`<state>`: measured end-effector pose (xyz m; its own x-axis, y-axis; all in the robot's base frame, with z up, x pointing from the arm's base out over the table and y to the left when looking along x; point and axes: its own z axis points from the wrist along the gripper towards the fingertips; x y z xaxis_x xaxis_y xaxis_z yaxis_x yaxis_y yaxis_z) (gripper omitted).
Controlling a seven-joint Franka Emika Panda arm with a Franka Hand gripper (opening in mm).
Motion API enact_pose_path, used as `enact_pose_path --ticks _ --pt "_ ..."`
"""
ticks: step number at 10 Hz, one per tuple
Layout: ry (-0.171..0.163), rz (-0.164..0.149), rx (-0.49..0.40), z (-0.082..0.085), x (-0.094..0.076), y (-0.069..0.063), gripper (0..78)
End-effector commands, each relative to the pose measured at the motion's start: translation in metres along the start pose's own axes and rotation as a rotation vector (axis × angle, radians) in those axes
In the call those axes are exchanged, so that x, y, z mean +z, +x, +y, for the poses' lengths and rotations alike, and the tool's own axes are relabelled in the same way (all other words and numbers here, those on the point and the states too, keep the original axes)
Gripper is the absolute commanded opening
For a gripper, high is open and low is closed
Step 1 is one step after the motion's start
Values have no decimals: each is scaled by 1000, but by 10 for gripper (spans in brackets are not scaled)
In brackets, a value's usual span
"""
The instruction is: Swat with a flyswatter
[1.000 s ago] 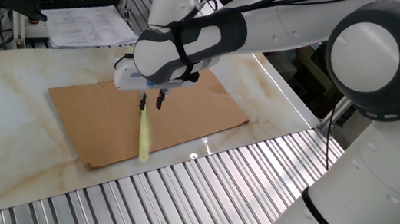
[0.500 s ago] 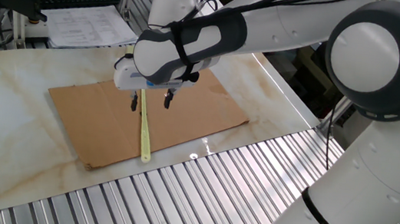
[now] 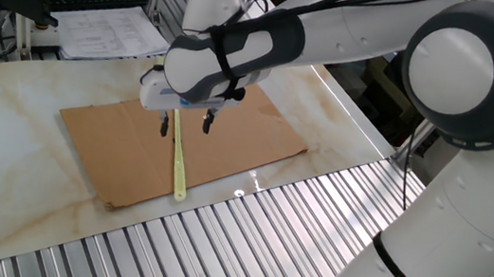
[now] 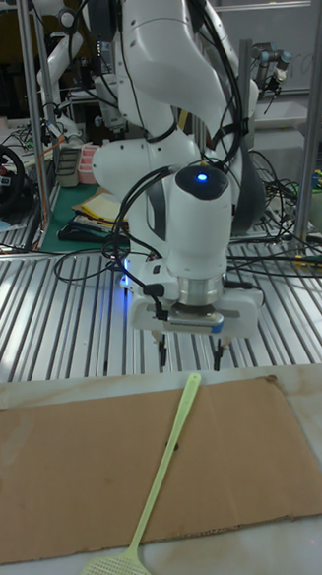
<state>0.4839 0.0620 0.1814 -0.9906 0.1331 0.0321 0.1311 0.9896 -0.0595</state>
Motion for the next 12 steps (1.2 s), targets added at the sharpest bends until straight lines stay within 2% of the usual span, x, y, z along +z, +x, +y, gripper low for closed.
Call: enact_pose_path --ticks 1,12 --pt "1 11 90 17 -57 0 774" --pt "-6 7 89 16 -60 -4 774"
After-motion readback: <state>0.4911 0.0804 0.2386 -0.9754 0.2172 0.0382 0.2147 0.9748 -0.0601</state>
